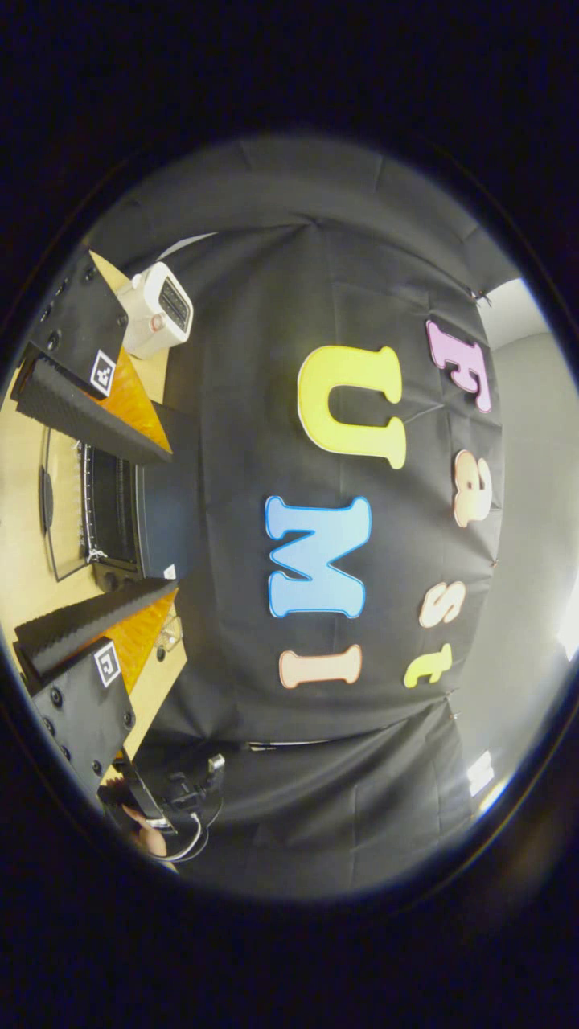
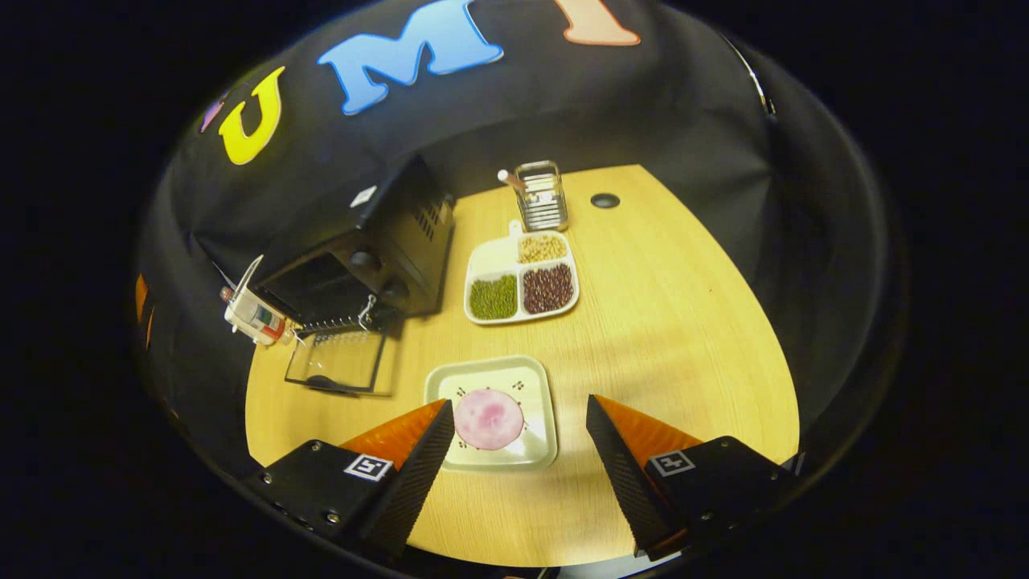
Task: Open the electric oven with the left hand, put the food in, and close the electric oven.
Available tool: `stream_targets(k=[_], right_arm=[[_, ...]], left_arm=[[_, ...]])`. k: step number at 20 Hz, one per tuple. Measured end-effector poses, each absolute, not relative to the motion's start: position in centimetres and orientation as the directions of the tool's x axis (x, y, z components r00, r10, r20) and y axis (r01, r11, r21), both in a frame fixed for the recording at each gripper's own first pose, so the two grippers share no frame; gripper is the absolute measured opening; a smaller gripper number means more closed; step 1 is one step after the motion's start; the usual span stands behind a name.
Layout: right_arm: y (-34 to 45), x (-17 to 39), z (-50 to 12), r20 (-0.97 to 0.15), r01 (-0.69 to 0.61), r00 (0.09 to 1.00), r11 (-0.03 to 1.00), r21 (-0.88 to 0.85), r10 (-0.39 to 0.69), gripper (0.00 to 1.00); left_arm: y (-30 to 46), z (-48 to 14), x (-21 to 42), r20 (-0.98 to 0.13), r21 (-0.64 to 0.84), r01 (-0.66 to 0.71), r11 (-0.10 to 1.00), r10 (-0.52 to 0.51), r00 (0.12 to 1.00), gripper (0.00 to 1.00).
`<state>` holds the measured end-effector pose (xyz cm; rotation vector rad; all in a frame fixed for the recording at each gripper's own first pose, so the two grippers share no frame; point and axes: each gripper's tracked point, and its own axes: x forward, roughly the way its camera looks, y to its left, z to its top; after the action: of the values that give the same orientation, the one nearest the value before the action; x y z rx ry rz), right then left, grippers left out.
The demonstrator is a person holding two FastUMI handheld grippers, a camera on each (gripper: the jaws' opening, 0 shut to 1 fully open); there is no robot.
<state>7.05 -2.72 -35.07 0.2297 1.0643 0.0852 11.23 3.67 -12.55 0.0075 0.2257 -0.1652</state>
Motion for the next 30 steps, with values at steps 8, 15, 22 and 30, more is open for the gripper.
stream_targets(k=[8, 15, 22, 30], right_arm=[[-4.2, 8.7, -41.7, -0.951, 0.013, 0.293, 0.994, 0.108, 0.099, 1.0], [-4.9, 8.5, -44.7, -0.984, -0.047, 0.176, 0.999, -0.01, -0.002, 0.99], [-3.1, 8.4, -45.0, -0.986, -0.086, 0.145, 0.994, 0.064, 0.076, 0.58], [-3.9, 7.8, -45.2, -0.982, 0.007, 0.143, 0.992, 0.125, 0.122, 0.0]], left_arm=[[7.8, -11.7, 9.4, -0.234, -0.023, 0.073, 0.997, -0.077, 0.969, 0.98], [9.6, -12.1, 8.3, -0.258, -0.029, 0.02, 0.999, -0.027, 0.966, 0.98], [10.3, -13.4, 7.6, -0.294, -0.054, -0.002, 0.999, -0.014, 0.956, 0.98], [10.4, -12.8, 7.3, -0.281, -0.049, -0.005, 0.999, -0.009, 0.96, 0.98]])
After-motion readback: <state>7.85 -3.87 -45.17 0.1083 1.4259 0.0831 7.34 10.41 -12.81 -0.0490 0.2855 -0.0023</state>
